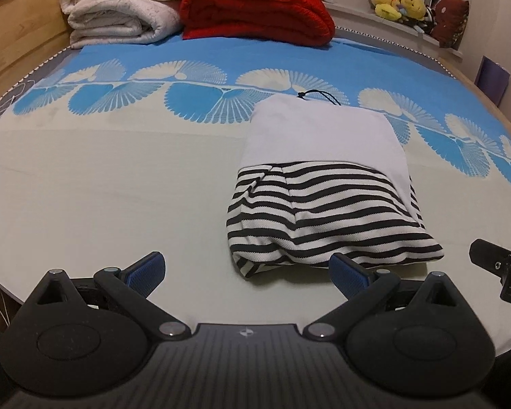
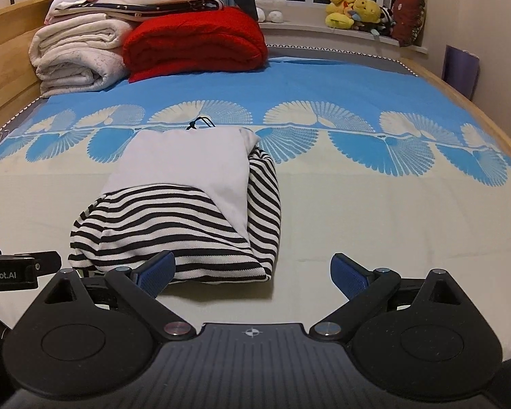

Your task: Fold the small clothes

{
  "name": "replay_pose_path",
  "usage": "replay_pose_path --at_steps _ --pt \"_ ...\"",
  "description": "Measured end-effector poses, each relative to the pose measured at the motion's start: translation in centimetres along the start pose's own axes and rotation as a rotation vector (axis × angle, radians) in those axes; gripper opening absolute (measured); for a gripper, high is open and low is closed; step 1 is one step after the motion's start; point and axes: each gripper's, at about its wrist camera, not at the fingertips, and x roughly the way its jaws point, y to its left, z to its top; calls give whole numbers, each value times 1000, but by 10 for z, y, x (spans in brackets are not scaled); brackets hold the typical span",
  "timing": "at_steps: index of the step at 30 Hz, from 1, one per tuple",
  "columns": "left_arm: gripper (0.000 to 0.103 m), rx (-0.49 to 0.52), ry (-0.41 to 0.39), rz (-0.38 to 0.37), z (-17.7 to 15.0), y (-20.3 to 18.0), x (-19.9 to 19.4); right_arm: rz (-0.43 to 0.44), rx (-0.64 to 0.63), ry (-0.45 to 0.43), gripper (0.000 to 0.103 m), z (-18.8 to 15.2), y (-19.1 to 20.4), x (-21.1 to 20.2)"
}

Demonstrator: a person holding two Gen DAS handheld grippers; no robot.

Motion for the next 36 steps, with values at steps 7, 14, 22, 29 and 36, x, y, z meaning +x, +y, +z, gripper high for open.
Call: replay_pose_path --at_steps 7,14,22,29,36 --pt "102 -5 11 -1 -1 0 1 -3 -10 3 97 -1 1 1" --pt "102 -8 14 -1 -1 1 1 -8 -13 -1 97 -1 1 0" --pt "102 -18 16 -6 -1 2 0 -11 -18 0 97 -1 2 1" --pt "102 -23 24 -8 -1 0 2 -10 -19 -5 98 0 1 -1" --pt "102 -24 25 -5 -1 -1 1 -8 -16 -2 98 0 0 0"
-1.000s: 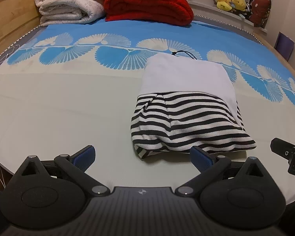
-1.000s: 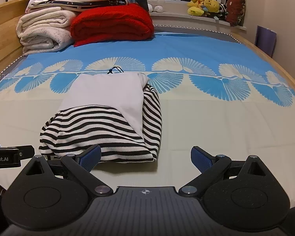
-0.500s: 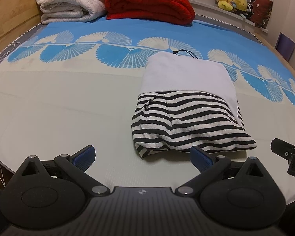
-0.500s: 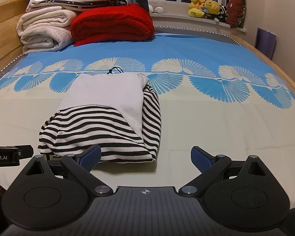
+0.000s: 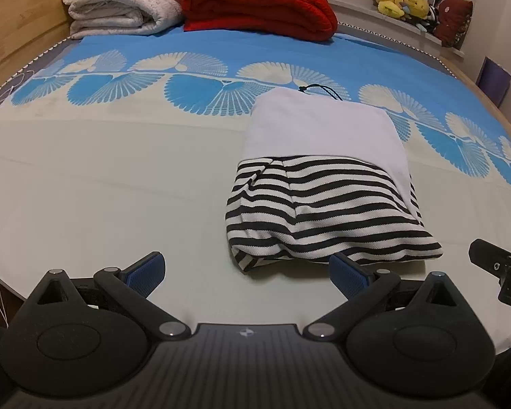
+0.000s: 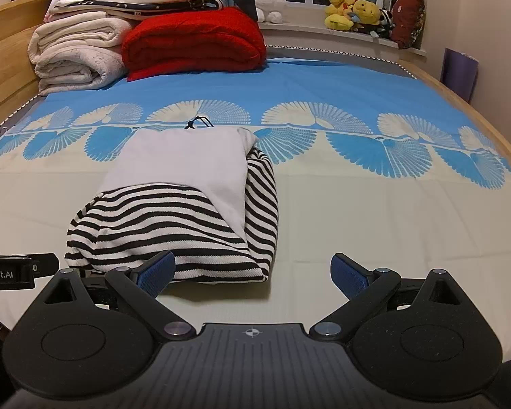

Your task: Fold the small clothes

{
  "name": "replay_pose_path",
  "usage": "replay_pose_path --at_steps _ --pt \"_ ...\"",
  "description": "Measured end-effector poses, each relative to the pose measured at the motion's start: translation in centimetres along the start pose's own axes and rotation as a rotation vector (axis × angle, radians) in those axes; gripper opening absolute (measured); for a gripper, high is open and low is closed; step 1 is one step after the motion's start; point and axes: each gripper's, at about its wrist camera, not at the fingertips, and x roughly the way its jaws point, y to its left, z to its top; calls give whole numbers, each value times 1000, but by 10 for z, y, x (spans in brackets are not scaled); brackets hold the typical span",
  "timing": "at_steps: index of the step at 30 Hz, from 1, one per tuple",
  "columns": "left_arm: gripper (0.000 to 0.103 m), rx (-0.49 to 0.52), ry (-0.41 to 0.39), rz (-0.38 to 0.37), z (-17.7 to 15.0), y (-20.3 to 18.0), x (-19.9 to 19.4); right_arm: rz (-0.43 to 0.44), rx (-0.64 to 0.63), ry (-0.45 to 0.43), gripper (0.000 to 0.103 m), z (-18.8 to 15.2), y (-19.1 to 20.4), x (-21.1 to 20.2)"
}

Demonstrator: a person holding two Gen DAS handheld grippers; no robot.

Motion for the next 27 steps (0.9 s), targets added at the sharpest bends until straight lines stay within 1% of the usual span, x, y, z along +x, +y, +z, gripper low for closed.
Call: replay_pose_path --at_steps 27 --pt "102 1 3 1 -1 -1 0 6 -11 0 98 -1 3 0"
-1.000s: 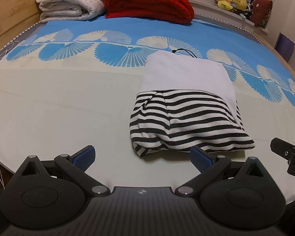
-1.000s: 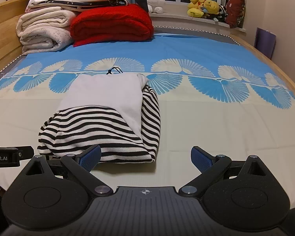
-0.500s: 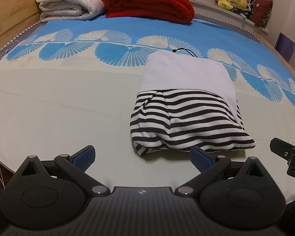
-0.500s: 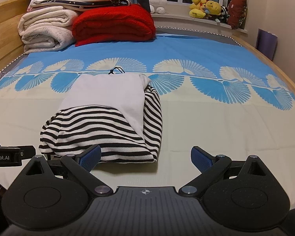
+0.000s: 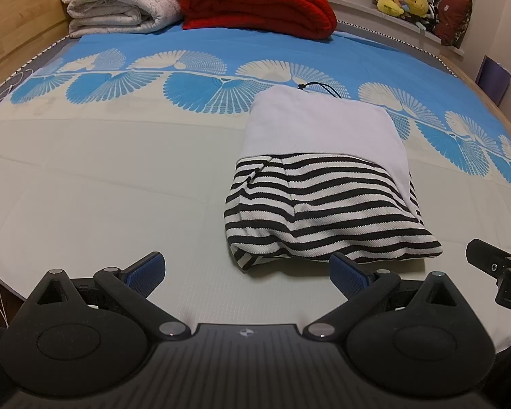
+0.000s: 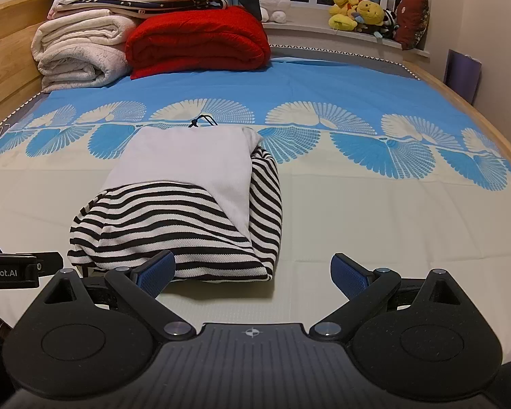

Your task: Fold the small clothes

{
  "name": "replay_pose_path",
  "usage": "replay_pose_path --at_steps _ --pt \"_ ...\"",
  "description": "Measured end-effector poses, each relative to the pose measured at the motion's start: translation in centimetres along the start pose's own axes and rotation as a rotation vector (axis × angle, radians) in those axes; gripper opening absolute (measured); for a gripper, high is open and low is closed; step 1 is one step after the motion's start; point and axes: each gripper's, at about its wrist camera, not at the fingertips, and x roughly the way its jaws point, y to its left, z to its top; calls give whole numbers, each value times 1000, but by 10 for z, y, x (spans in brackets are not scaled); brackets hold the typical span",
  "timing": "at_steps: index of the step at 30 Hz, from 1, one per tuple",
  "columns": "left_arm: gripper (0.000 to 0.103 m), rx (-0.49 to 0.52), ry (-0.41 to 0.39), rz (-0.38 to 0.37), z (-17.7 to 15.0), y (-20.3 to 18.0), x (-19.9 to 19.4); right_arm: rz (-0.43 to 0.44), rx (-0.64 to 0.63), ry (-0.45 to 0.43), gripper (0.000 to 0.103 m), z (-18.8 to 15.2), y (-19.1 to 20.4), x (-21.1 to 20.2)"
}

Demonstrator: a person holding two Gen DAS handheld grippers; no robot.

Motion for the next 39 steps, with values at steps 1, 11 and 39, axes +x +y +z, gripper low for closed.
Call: replay_pose_path --at_steps 1,11,39 --pt "102 0 0 0 0 0 0 0 0 0 98 0 0 0" --pt "102 -1 1 0 -1 -1 0 0 0 1 98 0 0 0" --pt "102 13 1 -22 -1 -1 -1 2 -2 7 98 -1 3 1"
